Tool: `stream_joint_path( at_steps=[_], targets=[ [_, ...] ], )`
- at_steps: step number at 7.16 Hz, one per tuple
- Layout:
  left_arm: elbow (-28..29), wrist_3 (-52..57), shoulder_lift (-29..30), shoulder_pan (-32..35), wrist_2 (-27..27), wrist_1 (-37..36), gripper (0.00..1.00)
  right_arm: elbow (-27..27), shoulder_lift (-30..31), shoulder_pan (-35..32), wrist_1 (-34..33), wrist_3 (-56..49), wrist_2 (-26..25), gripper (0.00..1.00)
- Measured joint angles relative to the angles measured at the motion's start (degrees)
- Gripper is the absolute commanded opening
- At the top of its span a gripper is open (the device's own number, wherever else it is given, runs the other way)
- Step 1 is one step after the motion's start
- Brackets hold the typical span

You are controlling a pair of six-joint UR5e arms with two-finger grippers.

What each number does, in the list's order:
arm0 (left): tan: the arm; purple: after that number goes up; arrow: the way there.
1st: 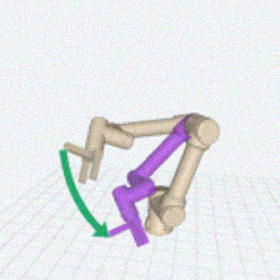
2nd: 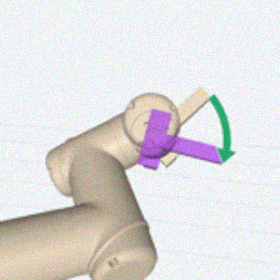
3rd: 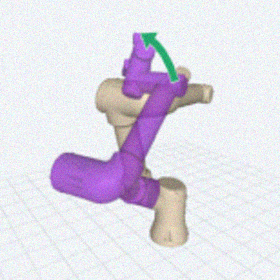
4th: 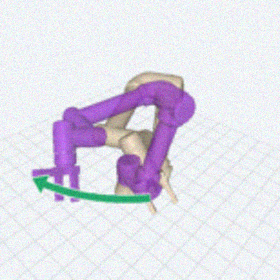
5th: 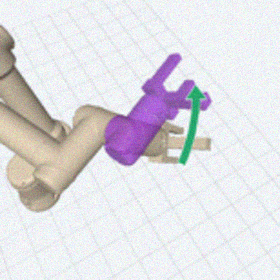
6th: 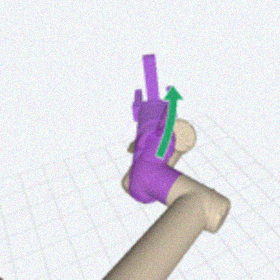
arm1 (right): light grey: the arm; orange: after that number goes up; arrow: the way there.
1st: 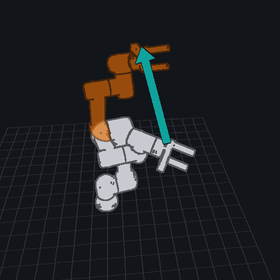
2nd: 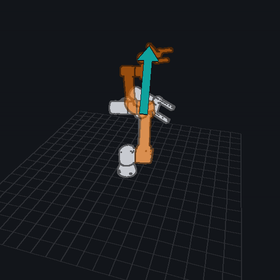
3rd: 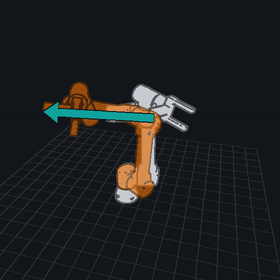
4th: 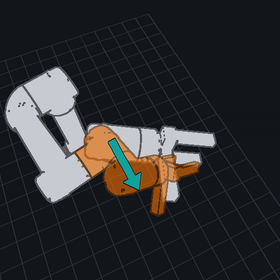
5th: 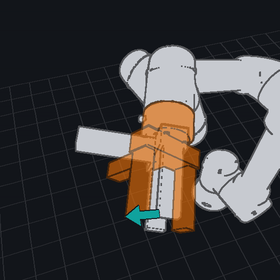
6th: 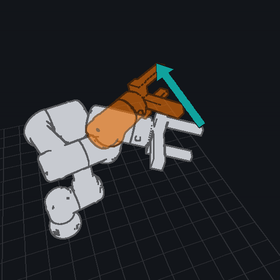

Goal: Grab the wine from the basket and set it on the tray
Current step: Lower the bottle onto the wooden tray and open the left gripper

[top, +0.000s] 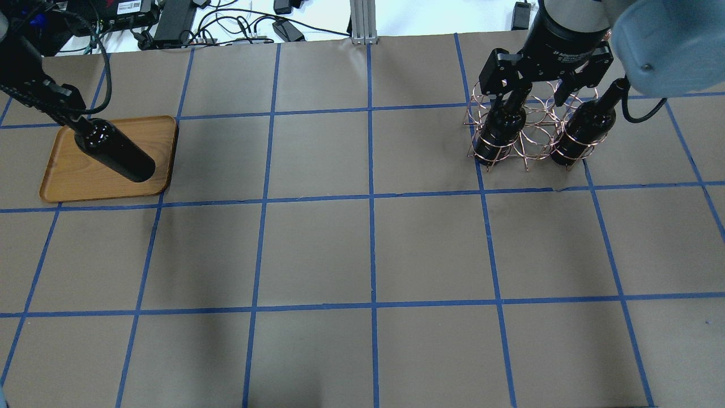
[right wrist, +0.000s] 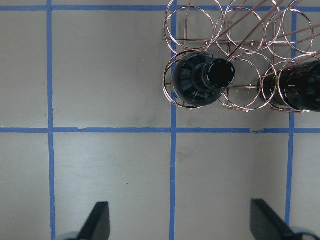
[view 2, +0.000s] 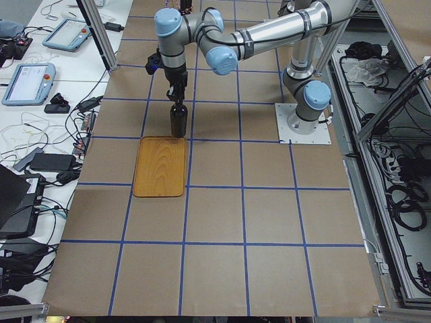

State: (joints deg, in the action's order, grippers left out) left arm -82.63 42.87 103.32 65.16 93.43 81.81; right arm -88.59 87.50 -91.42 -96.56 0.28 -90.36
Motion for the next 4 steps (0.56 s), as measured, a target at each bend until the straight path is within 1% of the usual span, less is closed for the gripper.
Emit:
stream_joint_path(
  at_steps=[2, 4],
  targets=[
    [3.96, 2.62, 4.96, -2.04, 0.14, -1.83, 0.00, 0.00, 0.02, -1.02, 0.24, 0.08, -0.13, 1.00],
    [5.07, 2.91, 7.35, -2.63, -0.14, -1.59, 0.00, -0.03, -0.04, -1.18, 0.42, -0.15, -0.44, 1.00]
  ],
)
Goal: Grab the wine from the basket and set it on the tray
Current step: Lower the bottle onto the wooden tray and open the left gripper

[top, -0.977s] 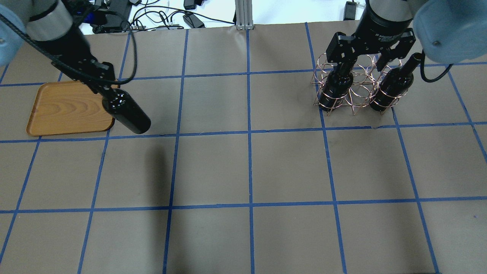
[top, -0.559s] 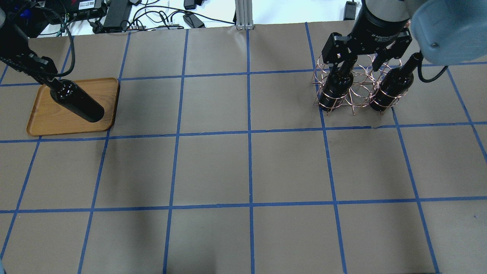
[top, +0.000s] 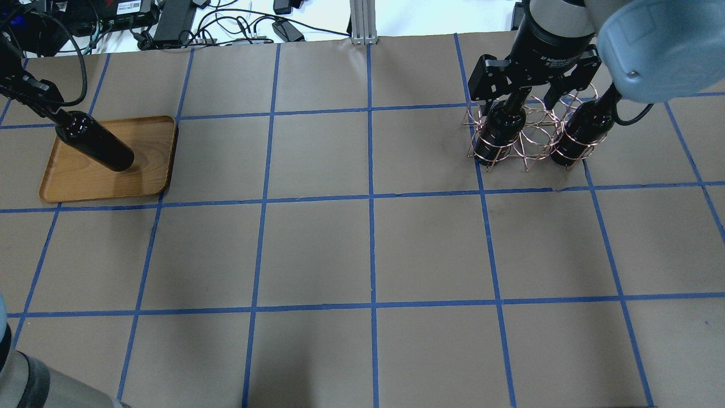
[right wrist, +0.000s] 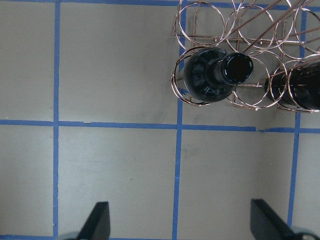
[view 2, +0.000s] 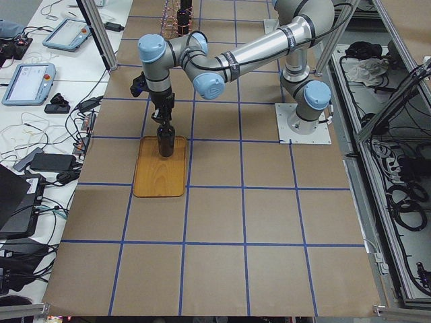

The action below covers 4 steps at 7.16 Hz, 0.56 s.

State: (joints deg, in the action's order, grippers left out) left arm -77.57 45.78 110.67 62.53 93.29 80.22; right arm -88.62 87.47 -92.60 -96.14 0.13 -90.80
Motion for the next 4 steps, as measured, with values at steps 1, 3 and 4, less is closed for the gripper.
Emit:
stream_joint_path(
  at_steps=[1, 3, 4],
  targets=[
    [0.18, -0.10, 0.78, -0.28, 0.08, 0.13, 0.00, -0.03, -0.01, -0.02, 0.10, -0.05, -0.21, 1.00],
    [0.50, -0.23, 1.62, -0.52, 0.06, 0.63, 0.85, -0.06, -0.01, -0.03, 0.16, -0.10, -0.49, 1.00],
    [0.57, -0.17, 1.63, -0.60, -0.45, 1.00, 0.90, -0.06, -0.02, -0.03, 0.05, -0.17, -0.56, 1.00]
  ],
)
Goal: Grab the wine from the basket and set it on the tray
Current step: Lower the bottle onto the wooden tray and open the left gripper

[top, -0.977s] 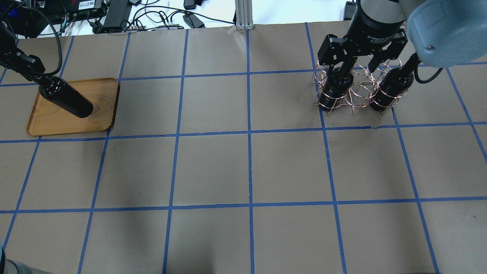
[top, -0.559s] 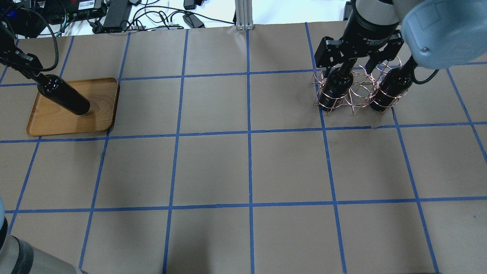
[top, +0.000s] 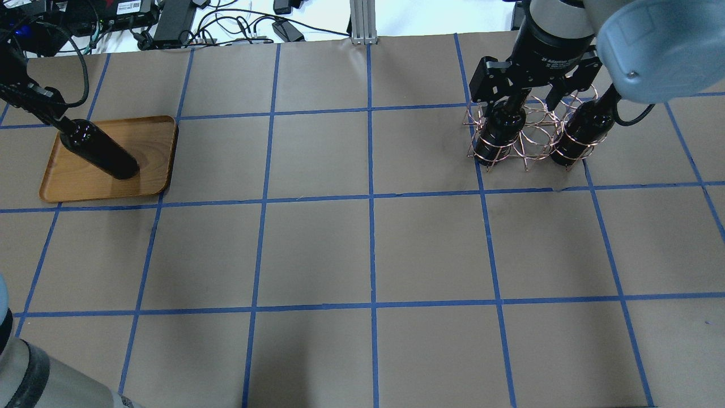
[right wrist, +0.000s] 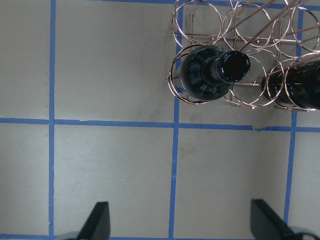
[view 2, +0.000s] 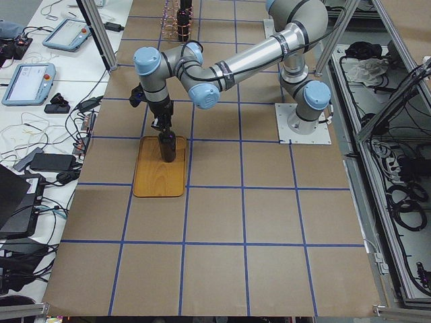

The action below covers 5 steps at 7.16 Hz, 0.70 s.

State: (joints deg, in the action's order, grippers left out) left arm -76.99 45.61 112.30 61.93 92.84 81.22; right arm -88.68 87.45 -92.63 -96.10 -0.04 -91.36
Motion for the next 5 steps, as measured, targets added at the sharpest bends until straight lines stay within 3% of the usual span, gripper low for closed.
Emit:
stream_joint_path(
  at_steps=[3, 5],
  targets=[
    [0.04, -0.12, -1.87, -0.92, -3.64, 1.32, 0.89, 0.00, 0.00, 0.00, -0.02, 0.01, -0.16, 1.00],
    [0.15, -2.49, -8.91, 1.49, -5.16, 6.76, 0.89, 0.00, -0.02, -0.01, 0.10, -0.04, -0.17, 1.00]
  ],
)
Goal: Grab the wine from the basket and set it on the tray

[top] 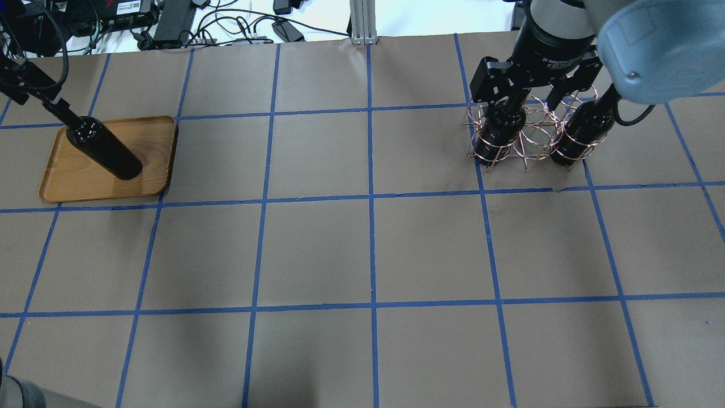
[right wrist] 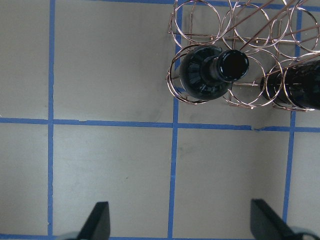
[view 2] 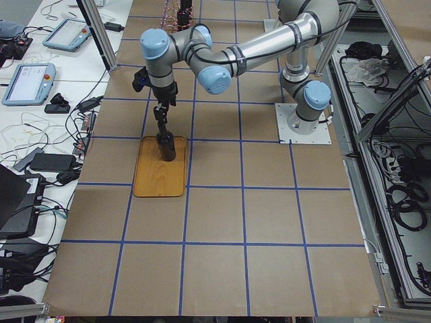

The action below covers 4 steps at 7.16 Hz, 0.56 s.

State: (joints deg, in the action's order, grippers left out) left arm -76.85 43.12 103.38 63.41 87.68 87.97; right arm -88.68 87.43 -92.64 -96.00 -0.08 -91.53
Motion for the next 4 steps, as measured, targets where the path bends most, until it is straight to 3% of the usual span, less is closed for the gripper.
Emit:
stream_joint_path(
  at_steps=[4],
  targets=[
    [-0.44, -25.39, -9.74, 18.69, 1.62, 8.59, 0.93, 0.00, -0.06, 0.00, 0.01, -0.03, -0.07, 1.00]
  ],
)
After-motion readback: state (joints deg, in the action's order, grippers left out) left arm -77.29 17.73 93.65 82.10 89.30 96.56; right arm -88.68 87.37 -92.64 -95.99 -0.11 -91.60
